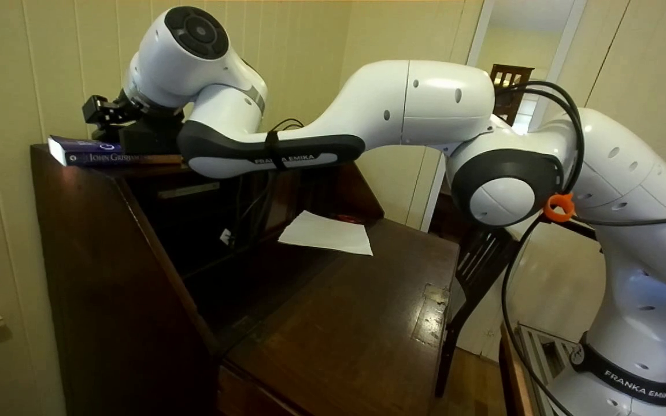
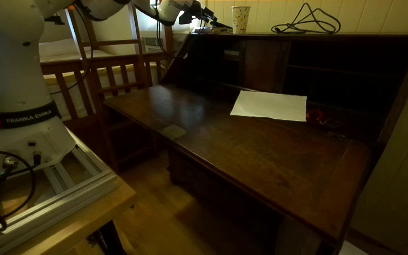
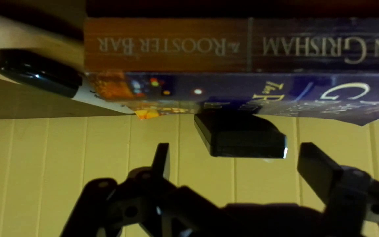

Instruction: Take the book off of the shelf and place it the desk

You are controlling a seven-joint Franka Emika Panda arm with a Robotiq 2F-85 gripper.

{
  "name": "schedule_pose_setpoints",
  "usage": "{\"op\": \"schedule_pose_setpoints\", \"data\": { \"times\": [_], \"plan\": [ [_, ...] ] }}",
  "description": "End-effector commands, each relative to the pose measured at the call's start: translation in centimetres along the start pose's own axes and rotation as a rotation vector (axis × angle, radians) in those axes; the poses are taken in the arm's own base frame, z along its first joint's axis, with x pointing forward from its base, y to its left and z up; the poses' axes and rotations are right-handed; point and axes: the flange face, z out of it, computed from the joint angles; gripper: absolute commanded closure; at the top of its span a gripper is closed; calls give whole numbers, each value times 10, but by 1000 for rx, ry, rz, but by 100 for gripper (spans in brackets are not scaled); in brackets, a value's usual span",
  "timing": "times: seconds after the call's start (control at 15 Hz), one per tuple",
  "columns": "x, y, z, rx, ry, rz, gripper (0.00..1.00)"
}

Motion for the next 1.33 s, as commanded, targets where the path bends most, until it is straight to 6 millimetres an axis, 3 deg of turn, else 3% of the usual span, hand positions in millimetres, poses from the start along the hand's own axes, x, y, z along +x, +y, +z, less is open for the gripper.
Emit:
{"op": "schedule_pose_setpoints", "data": {
  "times": [0.0, 0.87, 1.0, 1.27],
  "plan": [
    [-6, -5, 2, -35, 34, 10, 0],
    [-7, -6, 3, -42, 53, 15, 0],
    [-7, -6, 3, -36, 51, 14, 26],
    [-6, -4, 4, -36, 46, 19, 56]
  ]
}}
